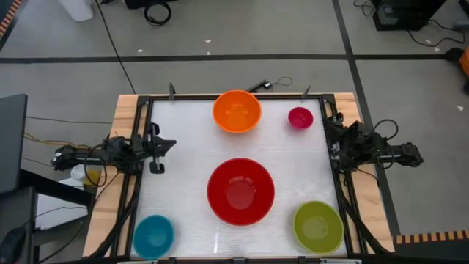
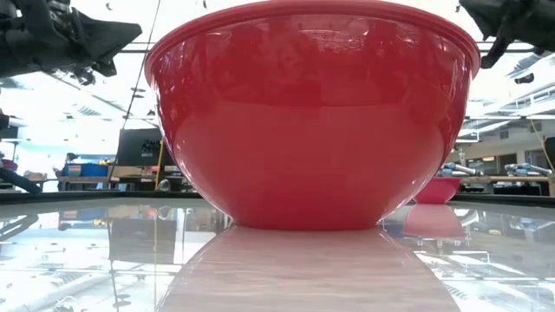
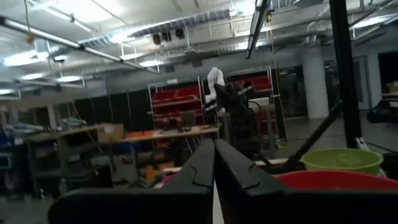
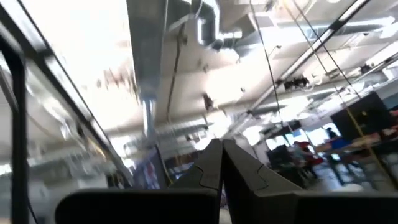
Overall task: Nest bowls inside each other
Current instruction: Stack the orange bowl on top of the red bowl
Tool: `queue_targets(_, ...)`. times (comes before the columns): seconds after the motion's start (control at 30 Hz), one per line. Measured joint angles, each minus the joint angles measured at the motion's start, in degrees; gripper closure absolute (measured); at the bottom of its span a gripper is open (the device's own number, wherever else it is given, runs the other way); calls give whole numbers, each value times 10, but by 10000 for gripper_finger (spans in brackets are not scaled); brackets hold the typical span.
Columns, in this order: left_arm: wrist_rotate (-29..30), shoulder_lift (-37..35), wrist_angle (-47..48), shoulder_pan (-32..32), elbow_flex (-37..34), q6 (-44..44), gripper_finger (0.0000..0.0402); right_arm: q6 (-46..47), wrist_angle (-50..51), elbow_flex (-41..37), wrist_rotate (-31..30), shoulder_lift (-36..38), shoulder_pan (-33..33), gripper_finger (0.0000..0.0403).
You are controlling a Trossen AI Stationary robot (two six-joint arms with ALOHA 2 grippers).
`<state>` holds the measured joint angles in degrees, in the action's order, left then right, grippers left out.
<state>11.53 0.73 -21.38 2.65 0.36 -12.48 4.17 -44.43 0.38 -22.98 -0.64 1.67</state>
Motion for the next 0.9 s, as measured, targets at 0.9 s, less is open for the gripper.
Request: queue_targets(0.9,128,210,-98,-171,14,73,291,151,167,153,-34,-453,-145,278)
